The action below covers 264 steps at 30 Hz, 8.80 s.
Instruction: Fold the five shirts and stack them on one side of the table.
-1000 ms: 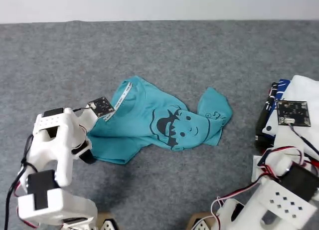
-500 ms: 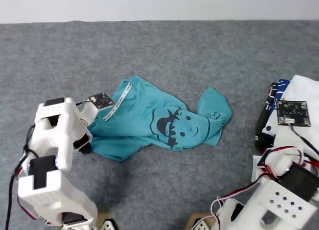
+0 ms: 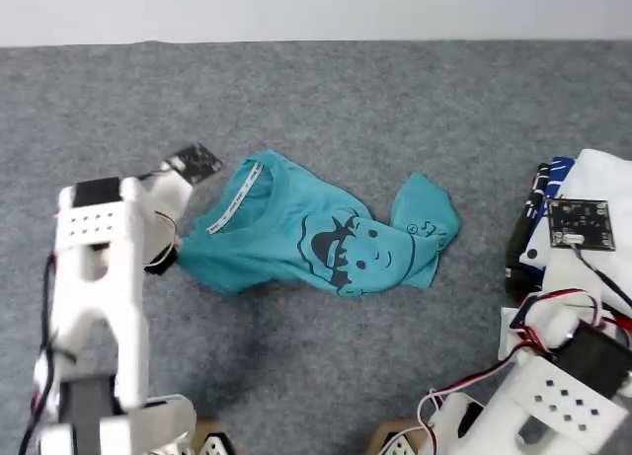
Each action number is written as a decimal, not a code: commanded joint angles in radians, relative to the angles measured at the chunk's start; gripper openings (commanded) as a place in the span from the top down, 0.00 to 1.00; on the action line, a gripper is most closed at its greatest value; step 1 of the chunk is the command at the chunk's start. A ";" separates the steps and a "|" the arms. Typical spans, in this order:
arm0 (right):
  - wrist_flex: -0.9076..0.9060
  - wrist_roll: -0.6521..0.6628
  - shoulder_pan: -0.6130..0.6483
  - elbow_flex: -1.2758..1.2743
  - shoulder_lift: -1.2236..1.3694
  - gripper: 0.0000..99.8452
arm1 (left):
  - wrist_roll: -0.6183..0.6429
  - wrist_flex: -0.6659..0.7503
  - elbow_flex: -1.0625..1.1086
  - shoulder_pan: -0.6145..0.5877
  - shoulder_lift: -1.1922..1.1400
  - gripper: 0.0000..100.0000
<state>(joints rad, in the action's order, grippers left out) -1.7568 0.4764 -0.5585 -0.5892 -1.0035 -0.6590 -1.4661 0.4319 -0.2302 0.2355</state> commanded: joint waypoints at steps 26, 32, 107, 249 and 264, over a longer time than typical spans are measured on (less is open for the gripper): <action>0.193 0.063 0.898 0.141 0.608 0.84 | 0.198 0.078 0.084 -0.419 0.215 0.99; 0.326 0.063 0.911 0.308 0.952 0.84 | 0.199 0.075 0.084 -0.454 0.222 0.99; 0.239 -0.015 1.125 0.980 1.595 0.99 | 0.399 0.031 -0.013 -0.414 0.219 0.99; 0.283 -0.031 1.452 0.396 1.399 0.74 | 0.370 -0.003 0.019 -0.476 0.215 0.99; 0.271 -0.032 1.408 0.414 1.531 0.94 | 0.370 -0.011 0.019 -0.476 0.221 0.99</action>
<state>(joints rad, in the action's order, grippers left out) -1.4714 0.4503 0.8546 -0.1688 0.4419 -0.2770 -1.4876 0.4549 -0.6997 0.4181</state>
